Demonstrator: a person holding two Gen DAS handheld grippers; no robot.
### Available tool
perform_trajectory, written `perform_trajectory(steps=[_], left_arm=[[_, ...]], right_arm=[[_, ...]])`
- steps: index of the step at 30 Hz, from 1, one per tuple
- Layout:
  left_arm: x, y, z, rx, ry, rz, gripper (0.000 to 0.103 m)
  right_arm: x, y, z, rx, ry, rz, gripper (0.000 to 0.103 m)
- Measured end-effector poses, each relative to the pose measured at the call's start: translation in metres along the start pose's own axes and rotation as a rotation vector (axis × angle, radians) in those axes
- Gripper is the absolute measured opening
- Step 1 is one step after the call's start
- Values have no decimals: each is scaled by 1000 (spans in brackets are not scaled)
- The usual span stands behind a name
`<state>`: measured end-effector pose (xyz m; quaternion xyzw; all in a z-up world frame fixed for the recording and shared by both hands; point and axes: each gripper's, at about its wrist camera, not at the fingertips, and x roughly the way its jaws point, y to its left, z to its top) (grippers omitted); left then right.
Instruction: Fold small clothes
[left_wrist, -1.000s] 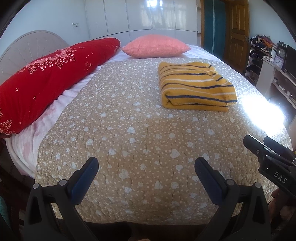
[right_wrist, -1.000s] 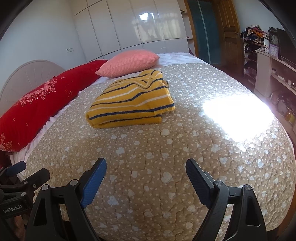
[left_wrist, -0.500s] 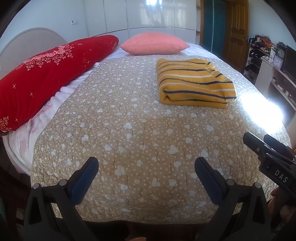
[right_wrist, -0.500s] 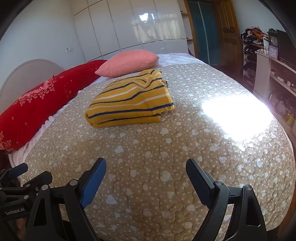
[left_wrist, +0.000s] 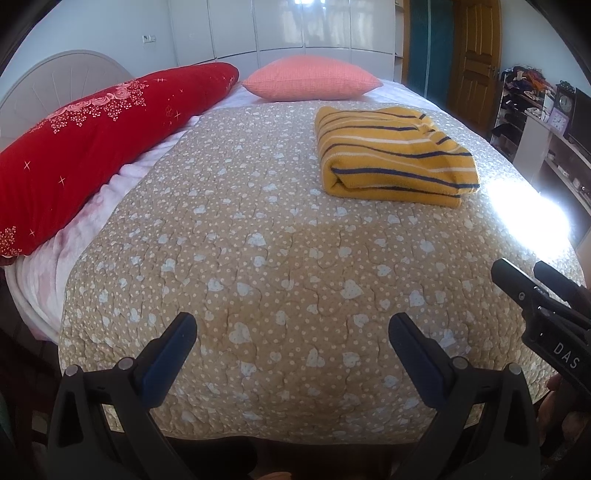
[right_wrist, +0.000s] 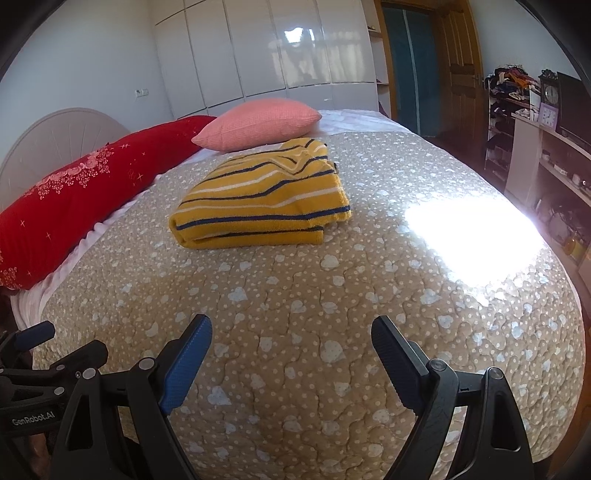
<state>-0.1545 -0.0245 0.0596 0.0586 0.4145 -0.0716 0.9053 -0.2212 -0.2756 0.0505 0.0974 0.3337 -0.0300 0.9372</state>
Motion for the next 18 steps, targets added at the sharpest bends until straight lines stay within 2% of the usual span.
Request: perform_trajectory(steps=[18], left_arm=[[5, -3, -4, 11, 9, 3, 103]], right_arm=[[2, 3, -2, -15, 1, 0, 92]])
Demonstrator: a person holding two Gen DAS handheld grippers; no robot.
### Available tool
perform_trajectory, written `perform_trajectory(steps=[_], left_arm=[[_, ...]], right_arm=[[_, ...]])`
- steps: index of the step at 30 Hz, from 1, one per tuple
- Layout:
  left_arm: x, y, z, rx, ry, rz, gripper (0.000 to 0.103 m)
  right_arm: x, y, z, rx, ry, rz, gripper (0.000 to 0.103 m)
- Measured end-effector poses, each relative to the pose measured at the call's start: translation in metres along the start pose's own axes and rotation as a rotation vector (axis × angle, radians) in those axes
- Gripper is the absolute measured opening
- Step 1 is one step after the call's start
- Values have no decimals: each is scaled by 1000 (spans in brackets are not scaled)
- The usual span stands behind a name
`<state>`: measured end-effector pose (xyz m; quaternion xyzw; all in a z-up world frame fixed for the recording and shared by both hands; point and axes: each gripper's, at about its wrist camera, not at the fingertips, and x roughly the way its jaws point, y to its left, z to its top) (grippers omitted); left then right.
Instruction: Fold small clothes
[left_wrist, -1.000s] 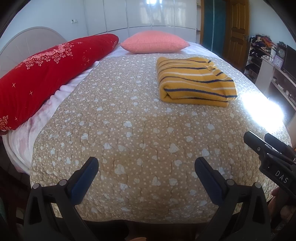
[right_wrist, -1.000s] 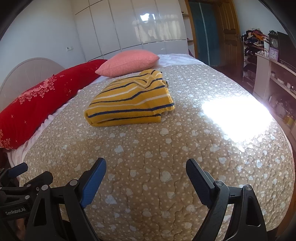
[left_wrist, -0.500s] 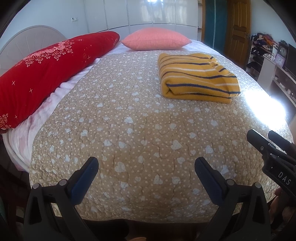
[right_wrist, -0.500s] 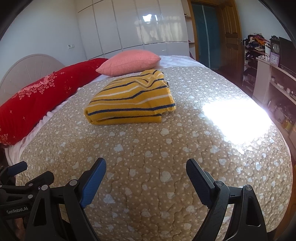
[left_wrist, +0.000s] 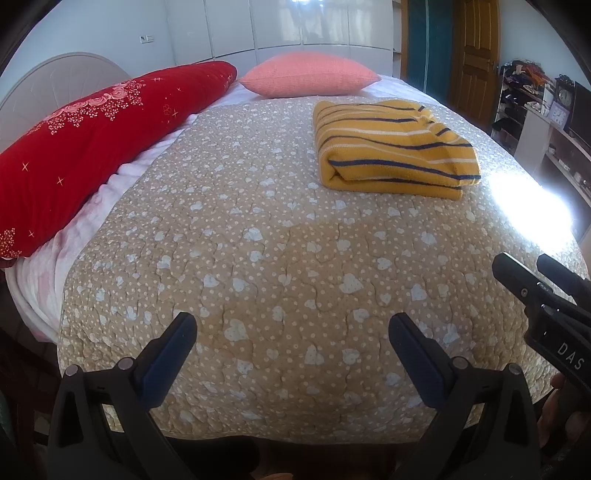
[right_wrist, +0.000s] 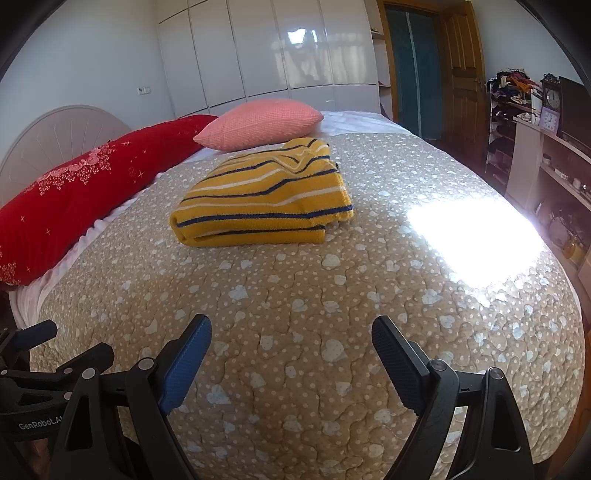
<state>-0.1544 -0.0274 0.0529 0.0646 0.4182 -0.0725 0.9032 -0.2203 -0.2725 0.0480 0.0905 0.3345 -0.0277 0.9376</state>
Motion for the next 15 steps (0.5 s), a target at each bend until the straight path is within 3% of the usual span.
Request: perform_trajectory(steps=[15], left_arm=[[8, 1, -1, -6, 18, -26, 103]], right_arm=[[3, 2, -1, -16, -4, -17, 92]])
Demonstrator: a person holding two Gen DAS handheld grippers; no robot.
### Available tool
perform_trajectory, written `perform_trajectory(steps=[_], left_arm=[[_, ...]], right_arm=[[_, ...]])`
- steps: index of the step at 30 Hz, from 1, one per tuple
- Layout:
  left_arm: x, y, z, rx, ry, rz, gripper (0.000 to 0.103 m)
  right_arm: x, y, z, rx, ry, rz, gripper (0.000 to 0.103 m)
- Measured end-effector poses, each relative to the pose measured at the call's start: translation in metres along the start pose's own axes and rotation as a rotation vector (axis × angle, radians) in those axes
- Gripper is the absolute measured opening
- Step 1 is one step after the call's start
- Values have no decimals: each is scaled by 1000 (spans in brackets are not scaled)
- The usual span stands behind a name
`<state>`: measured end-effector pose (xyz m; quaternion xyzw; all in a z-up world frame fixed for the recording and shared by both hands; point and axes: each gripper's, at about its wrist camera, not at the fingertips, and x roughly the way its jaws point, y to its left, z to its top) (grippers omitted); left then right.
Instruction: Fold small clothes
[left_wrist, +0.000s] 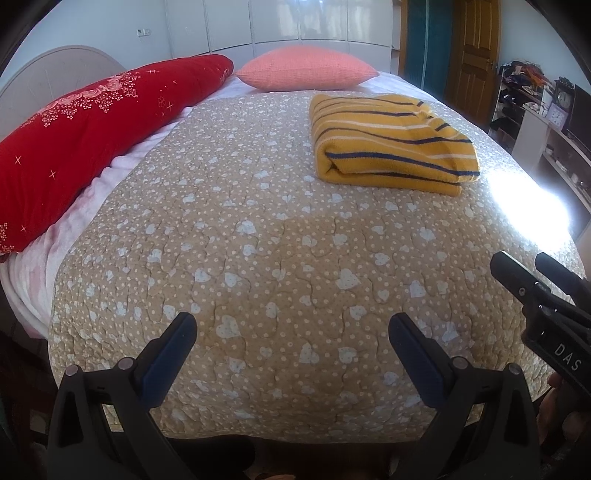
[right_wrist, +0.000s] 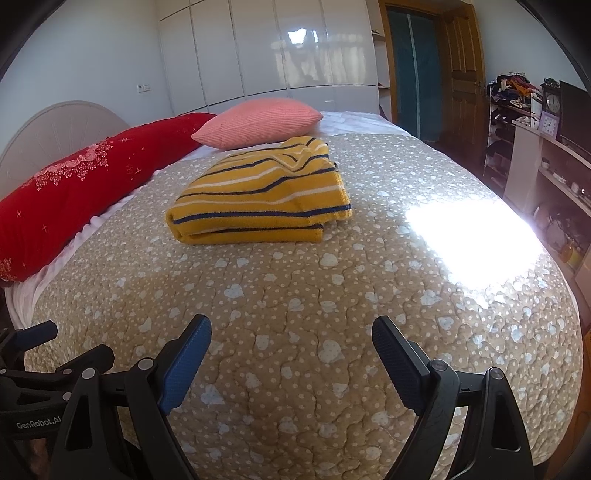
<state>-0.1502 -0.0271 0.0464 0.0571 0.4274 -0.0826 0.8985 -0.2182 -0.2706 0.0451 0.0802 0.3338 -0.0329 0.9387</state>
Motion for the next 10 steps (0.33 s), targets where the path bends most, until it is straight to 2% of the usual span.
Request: perform_trajectory(steps=[10], left_arm=[[9, 14, 12, -37, -6, -62, 103]], right_arm=[[11, 4, 14, -45, 2, 12, 92]])
